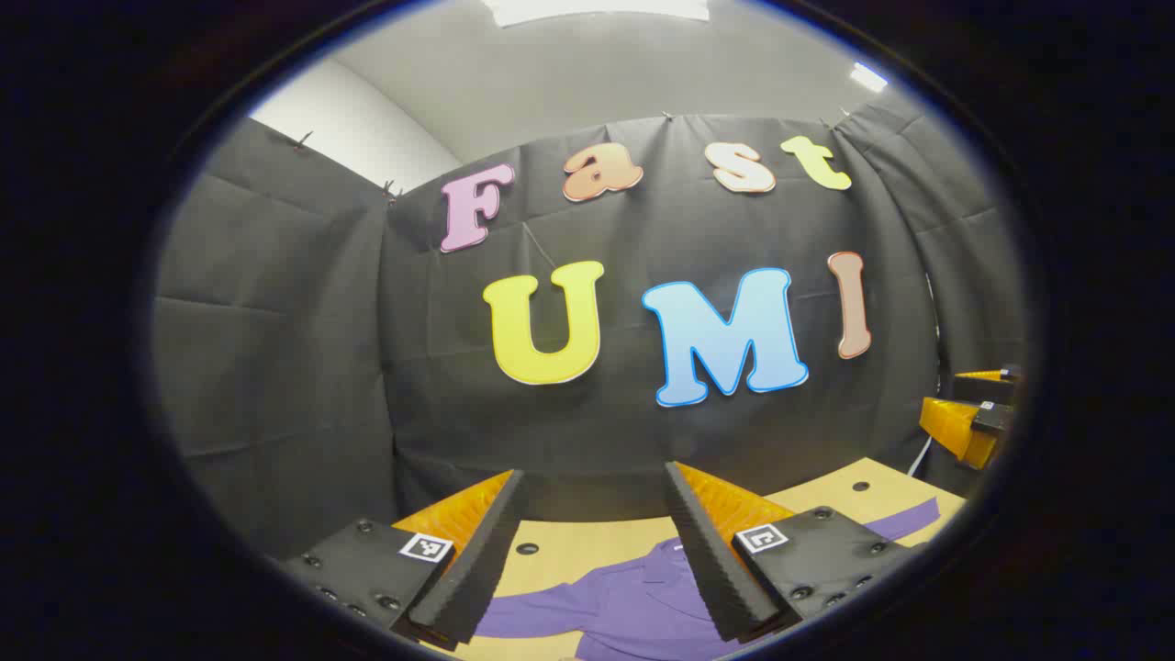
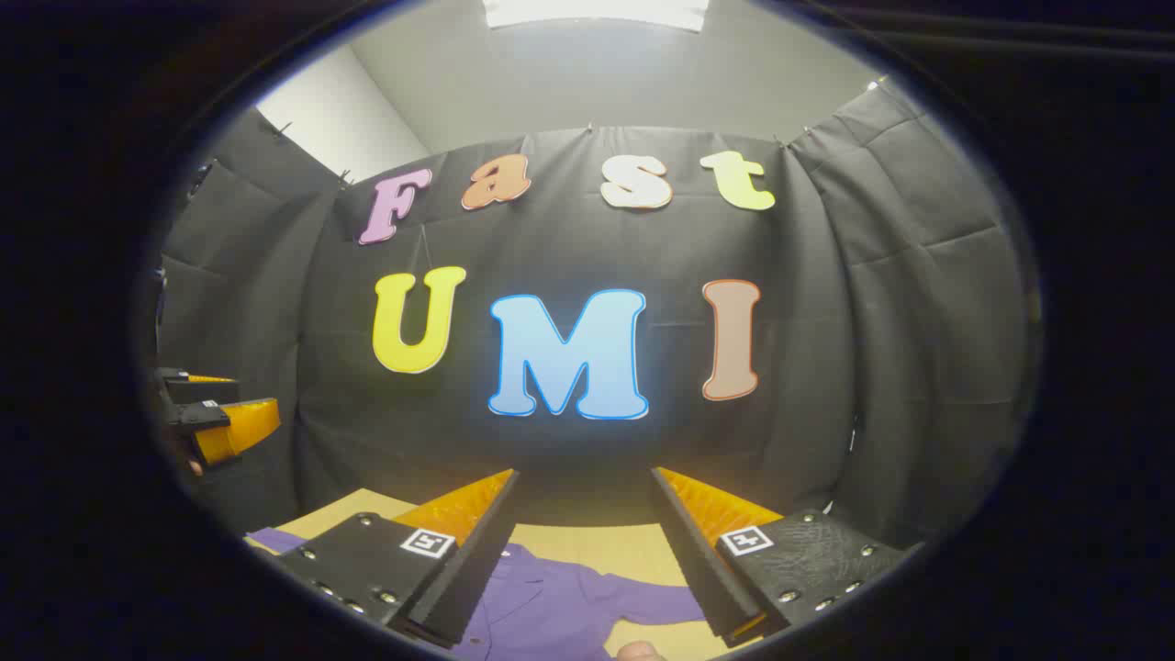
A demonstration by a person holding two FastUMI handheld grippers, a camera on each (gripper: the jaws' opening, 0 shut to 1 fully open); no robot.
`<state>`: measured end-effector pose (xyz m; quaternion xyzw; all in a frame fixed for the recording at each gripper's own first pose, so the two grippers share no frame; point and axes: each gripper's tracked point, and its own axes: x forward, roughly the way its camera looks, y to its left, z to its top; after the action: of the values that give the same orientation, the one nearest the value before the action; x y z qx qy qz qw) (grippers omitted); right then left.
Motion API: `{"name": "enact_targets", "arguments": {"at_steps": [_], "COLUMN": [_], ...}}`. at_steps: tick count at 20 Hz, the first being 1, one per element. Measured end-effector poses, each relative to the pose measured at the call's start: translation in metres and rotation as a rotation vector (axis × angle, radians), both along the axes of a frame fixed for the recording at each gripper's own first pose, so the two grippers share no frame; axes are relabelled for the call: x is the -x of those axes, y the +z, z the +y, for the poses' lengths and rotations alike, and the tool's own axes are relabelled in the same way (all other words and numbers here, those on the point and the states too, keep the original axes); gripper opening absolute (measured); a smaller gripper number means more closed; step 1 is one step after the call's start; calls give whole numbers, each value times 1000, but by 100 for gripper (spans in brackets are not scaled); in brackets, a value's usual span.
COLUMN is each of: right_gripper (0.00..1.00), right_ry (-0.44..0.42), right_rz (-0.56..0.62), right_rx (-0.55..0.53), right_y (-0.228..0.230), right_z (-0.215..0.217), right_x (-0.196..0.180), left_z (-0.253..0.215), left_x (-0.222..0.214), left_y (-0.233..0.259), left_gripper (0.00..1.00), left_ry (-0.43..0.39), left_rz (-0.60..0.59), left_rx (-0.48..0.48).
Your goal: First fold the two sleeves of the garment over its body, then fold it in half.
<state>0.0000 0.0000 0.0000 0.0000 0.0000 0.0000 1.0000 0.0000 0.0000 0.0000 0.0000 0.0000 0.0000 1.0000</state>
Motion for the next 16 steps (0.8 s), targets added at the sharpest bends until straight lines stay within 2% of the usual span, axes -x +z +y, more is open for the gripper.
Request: {"name": "enact_targets", "arguments": {"at_steps": [2,4,12,13,16], "right_gripper": [89,89,89,89,89], "right_ry": [0,-1,-3,-4,-9], "right_rz": [0,-2,5,9,13], "right_rx": [1,2,3,2,-3], "right_y": [0,-1,-5,-5,-8], "right_z": [0,-1,0,-1,-2], "right_x": [-1,-1,-3,-3,-3], "left_z": [1,2,6,6,7], "left_x": [-2,-1,-3,-4,-6], "left_y": [1,0,-5,-6,-8], "left_gripper": [92,100,100,92,100], "left_ry": [4,8,18,19,22], "left_rz": [-1,-1,12,14,20], "left_rx": [0,2,13,15,20]}}
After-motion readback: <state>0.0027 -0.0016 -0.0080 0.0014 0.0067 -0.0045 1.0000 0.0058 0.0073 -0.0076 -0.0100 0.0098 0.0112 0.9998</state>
